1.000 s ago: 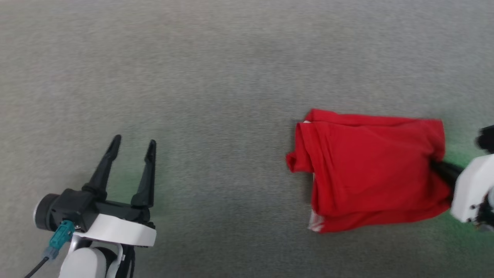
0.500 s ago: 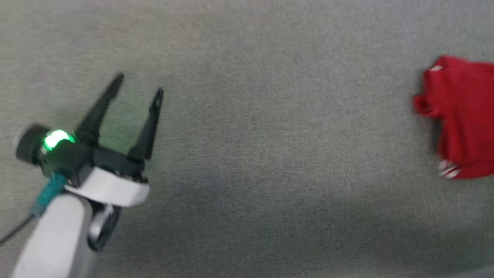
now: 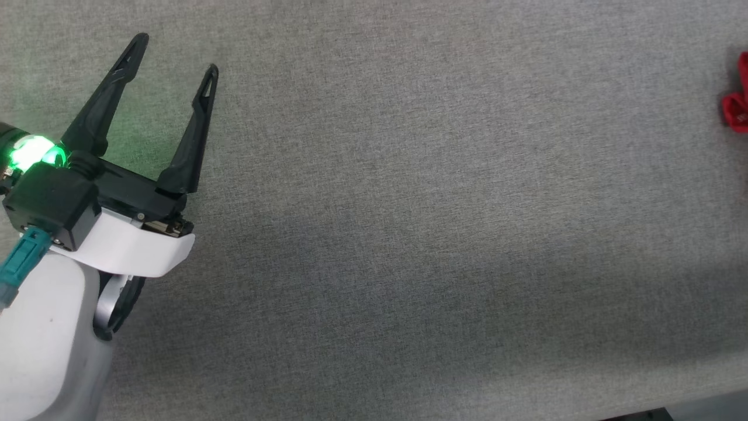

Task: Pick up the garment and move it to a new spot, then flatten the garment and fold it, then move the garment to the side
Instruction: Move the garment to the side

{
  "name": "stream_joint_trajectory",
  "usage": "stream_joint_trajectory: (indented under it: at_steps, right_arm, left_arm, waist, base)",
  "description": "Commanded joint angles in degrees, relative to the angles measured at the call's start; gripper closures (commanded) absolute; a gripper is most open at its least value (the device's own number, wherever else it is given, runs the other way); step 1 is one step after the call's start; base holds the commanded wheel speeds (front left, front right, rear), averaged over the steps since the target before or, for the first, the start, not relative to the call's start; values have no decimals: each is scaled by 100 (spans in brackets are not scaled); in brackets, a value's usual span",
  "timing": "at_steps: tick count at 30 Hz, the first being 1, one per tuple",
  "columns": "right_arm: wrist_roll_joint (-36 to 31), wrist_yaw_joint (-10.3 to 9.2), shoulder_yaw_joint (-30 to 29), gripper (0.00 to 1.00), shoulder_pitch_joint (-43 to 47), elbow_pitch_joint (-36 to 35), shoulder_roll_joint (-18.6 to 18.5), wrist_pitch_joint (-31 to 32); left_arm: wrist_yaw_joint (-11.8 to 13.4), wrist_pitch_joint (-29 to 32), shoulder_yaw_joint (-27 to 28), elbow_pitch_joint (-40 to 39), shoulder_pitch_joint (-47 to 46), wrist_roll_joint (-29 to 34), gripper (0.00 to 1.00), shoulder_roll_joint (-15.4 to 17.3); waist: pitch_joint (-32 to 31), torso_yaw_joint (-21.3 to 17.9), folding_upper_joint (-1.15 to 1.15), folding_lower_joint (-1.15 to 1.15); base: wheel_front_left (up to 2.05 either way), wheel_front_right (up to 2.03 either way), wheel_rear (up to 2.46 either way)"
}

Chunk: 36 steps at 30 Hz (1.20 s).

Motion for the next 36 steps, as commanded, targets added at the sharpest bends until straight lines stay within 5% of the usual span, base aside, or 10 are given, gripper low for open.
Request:
stream_joint_trajectory:
  at_steps: [1, 5, 6, 7, 8, 17, 26, 36]
  right_arm:
    - [-80, -4, -21, 100, -117, 92, 51, -101]
    - [-300, -4, -49, 99, -351, 506, 119, -391]
    - [-351, -4, -45, 66, -399, 596, 132, -450]
    - [-391, -4, -33, 3, -442, 674, 140, -524]
    - [-440, -4, 6, 0, -473, 749, 145, -591]
    - [-387, -4, 1105, 0, -325, 735, 205, -1056]
    - [145, -4, 2571, 0, 349, 154, 662, -1571]
    - [566, -4, 3039, 0, 1329, -362, 1308, -2317]
  left_arm:
    - [15, -31, 28, -14, -65, 10, 0, 34]
    - [15, -31, 54, -5, -53, 13, 0, 14]
    - [15, -31, 69, 5, -41, 23, 0, -2]
    - [15, -31, 76, 17, -20, 28, 0, -19]
    - [15, -31, 88, 36, 14, 25, 0, -39]
    - [15, -31, 272, 280, 488, -10, 0, -406]
    - [16, -30, 542, 757, 1298, -168, 0, -916]
    - [15, -31, 949, 1172, 2087, -238, 0, -1380]
  waist:
    - [22, 15, 0, 0]
    - [29, 48, 0, 0]
    - [12, 55, 0, 0]
    - [-19, 61, 0, 0]
    - [-59, 68, 0, 0]
    - [-697, 195, 0, 0]
    - [-1598, 567, 0, 0]
    - [-2539, 1031, 0, 0]
  base:
    - [0, 0, 0]
    - [0, 0, 0]
    - [0, 0, 0]
    - [0, 0, 0]
    - [0, 0, 0]
    - [0, 0, 0]
    - [0, 0, 0]
    - [0, 0, 0]
